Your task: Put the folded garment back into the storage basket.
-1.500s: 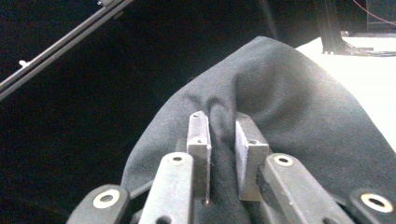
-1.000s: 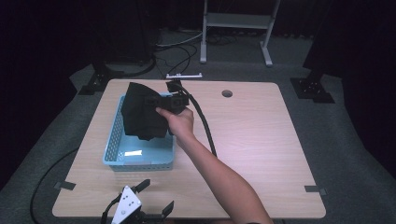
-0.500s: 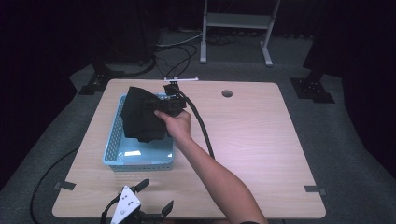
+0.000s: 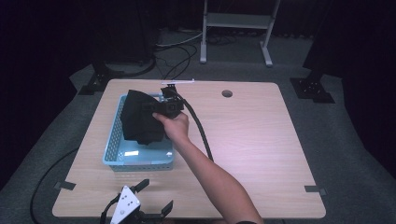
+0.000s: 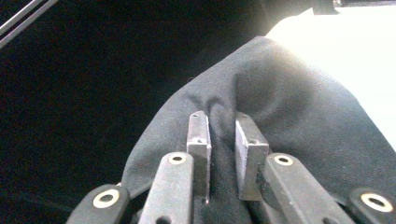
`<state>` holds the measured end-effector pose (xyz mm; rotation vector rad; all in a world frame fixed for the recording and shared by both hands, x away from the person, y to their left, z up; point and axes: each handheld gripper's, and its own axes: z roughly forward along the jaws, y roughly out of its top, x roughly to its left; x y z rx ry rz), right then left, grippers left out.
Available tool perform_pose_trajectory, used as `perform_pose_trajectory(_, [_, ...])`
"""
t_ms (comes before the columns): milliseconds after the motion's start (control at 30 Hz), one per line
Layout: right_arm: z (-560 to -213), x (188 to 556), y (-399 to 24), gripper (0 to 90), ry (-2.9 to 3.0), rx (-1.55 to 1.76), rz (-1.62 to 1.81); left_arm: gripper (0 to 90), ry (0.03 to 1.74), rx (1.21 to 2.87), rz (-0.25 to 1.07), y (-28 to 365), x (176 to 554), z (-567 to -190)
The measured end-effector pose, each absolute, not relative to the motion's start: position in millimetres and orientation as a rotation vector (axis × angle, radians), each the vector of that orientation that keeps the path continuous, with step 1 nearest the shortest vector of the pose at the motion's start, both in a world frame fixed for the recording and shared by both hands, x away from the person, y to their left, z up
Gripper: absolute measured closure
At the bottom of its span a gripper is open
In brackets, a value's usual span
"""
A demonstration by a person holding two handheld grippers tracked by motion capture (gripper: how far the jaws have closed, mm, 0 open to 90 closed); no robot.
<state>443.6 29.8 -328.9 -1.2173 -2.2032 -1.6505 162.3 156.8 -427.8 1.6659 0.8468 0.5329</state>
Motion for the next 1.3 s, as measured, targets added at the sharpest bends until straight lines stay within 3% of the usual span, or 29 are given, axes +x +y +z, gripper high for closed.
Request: perform_pose_trajectory(1300, [-363, 450, 49, 78.6, -2.256, -1.223, -1.538, 0.0, 0.848, 1.662, 0.533, 158, 162, -427])
